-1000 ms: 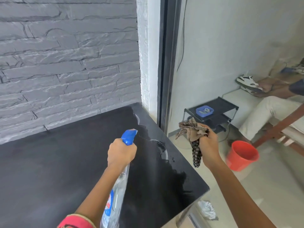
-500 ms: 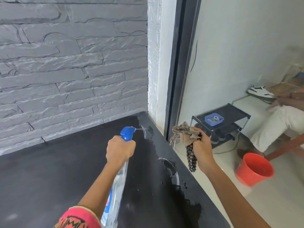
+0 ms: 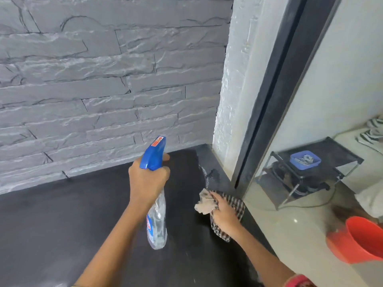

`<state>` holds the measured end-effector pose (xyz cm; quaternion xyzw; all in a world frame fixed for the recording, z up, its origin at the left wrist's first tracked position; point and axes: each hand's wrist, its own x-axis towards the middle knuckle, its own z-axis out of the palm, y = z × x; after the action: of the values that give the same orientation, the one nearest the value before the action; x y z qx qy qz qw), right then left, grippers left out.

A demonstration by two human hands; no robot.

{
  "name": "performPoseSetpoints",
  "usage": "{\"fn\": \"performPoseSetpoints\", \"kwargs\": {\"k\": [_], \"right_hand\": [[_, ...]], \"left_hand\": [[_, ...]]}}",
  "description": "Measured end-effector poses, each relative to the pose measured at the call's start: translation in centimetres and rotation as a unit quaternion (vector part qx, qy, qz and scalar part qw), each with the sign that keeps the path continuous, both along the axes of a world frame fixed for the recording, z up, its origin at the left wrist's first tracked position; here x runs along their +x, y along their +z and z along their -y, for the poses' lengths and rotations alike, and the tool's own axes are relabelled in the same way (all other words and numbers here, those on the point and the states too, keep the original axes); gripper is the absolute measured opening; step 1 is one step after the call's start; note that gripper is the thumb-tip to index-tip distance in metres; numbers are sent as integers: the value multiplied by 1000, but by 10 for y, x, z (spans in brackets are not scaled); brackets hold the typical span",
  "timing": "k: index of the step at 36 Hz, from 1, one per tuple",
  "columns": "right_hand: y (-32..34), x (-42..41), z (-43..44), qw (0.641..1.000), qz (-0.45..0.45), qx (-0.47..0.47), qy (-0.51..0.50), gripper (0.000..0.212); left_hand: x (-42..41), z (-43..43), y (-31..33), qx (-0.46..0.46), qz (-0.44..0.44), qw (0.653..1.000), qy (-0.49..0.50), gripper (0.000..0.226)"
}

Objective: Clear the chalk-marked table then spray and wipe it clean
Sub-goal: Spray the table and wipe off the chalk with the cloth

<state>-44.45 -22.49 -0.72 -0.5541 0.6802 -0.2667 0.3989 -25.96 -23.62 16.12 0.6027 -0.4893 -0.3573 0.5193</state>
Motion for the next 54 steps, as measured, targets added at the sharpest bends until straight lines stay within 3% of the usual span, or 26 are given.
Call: {"fn": "performPoseSetpoints", "kwargs": {"k": [2, 6, 11, 18, 28, 36, 41, 46, 54], "right_hand": [[-14, 10, 18, 994, -78, 55, 50, 62], [-31, 8, 49, 957, -265, 26, 115, 69], [-35, -7, 115, 926, -338, -10, 169, 66], [-37, 5, 207, 917, -350, -31, 189, 64], [-46, 75, 240, 851, -355, -141, 359, 70], [-52, -5, 254, 895, -359, -179, 197, 60], [-53, -17, 263, 944, -286, -164, 29, 48], [-54, -12, 238, 902, -399, -127, 106, 59], [-54, -20, 117, 888, -388, -115, 217, 65]], "left_hand": [[4, 15, -1, -14, -9, 1000, -4, 35], [11, 37, -11, -32, -14, 999, -15, 46], [20, 61, -30, -43, -16, 999, 4, 33], [24, 79, -48, -67, -59, 996, 13, 35], [22, 88, -62, -105, -48, 993, 31, 28], [22, 88, -64, -123, -57, 991, 9, 46], [20, 88, -63, -131, -62, 989, 11, 47], [20, 87, -62, -126, -57, 990, 9, 46], [20, 86, -62, -135, -55, 989, 6, 42]]}}
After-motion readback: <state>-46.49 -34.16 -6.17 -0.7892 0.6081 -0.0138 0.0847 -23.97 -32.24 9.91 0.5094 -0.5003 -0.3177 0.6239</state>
